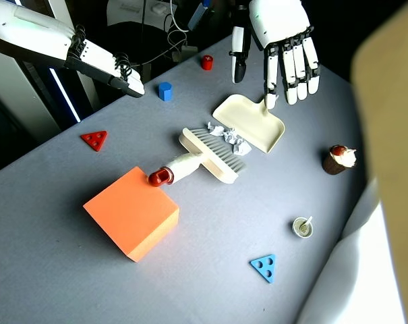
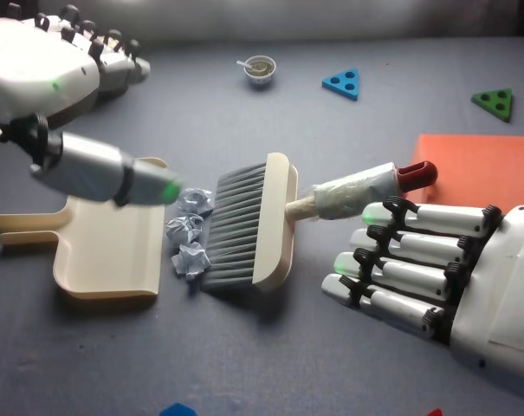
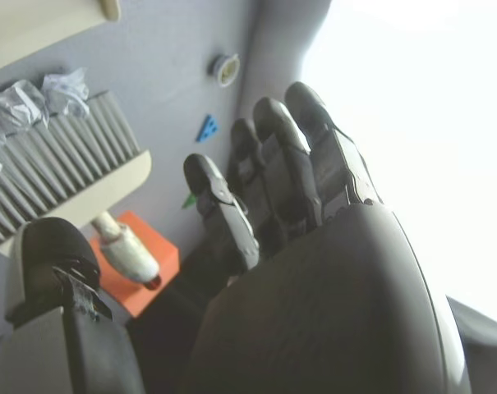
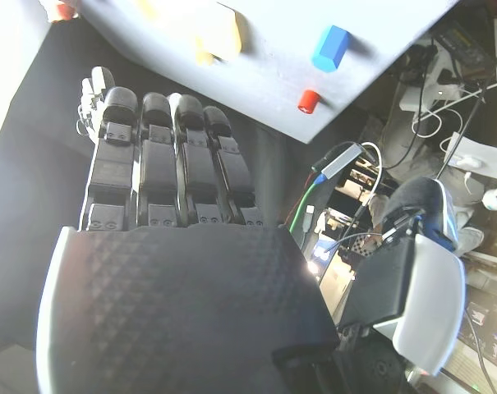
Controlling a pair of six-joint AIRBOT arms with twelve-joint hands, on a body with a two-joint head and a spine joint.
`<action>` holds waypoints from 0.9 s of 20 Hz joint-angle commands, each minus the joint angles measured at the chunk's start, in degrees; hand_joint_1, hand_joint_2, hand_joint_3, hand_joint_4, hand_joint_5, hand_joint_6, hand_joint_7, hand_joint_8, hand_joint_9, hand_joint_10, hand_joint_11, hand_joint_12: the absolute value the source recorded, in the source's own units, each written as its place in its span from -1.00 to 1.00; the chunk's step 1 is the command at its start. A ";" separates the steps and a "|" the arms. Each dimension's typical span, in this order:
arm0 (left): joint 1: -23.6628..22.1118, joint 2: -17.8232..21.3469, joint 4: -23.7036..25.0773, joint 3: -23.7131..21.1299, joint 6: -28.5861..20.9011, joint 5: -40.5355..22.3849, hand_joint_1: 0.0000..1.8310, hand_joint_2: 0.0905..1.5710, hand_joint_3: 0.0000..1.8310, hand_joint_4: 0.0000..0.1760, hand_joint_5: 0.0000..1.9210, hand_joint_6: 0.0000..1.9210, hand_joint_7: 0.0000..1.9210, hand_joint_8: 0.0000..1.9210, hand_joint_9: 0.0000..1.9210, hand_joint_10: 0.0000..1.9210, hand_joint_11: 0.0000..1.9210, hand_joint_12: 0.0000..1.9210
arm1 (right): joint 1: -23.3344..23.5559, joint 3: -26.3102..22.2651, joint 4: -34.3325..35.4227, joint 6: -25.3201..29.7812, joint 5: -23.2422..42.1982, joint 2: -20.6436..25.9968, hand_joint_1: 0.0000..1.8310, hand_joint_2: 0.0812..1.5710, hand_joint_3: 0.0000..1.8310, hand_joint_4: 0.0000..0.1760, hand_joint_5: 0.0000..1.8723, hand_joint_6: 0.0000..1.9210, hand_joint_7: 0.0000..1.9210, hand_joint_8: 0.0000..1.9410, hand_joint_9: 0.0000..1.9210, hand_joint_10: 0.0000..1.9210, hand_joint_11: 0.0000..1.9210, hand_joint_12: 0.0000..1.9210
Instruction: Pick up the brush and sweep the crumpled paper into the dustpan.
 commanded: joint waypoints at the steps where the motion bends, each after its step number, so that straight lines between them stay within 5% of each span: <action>1: -1.22 0.15 1.00 0.42 1.20 -4.56 -1.00 0.04 -1.00 -1.00 -0.78 -1.00 -0.75 -1.00 -0.74 -1.00 -0.80 -0.82 | 0.29 -0.47 -1.52 -0.15 -5.37 0.47 -1.00 0.20 -0.99 -1.00 -0.87 -1.00 -0.86 -1.00 -0.85 -0.99 -0.85 -0.96; 9: -4.06 0.80 -5.73 -0.18 11.71 -1.62 -0.99 0.16 -0.99 -1.00 -0.81 -1.00 -0.74 -1.00 -0.73 -1.00 -0.78 -0.87 | 0.19 -0.79 -1.66 -0.15 -5.37 0.57 -1.00 0.16 -1.00 -1.00 -0.90 -1.00 -0.88 -1.00 -0.85 -1.00 -0.85 -0.97; 13: -3.95 1.94 -13.87 -1.19 20.98 -0.25 -0.43 0.17 -1.00 -1.00 -0.86 -0.99 -0.79 -0.99 -0.77 -0.99 -0.79 -0.88 | 0.09 -0.87 -1.78 -0.15 -5.76 0.58 -1.00 0.17 -1.00 -1.00 -0.87 -0.99 -0.85 -0.99 -0.82 -0.99 -0.81 -0.96; 18: -1.87 1.51 -14.51 -0.03 23.52 1.43 -0.22 0.22 -1.00 -1.00 -0.85 -0.99 -0.82 -1.00 -0.83 -1.00 -0.83 -0.89 | 0.00 -0.91 -1.78 -0.15 -6.44 0.62 -1.00 0.18 -1.00 -1.00 -0.87 -0.99 -0.86 -0.99 -0.83 -0.99 -0.82 -0.97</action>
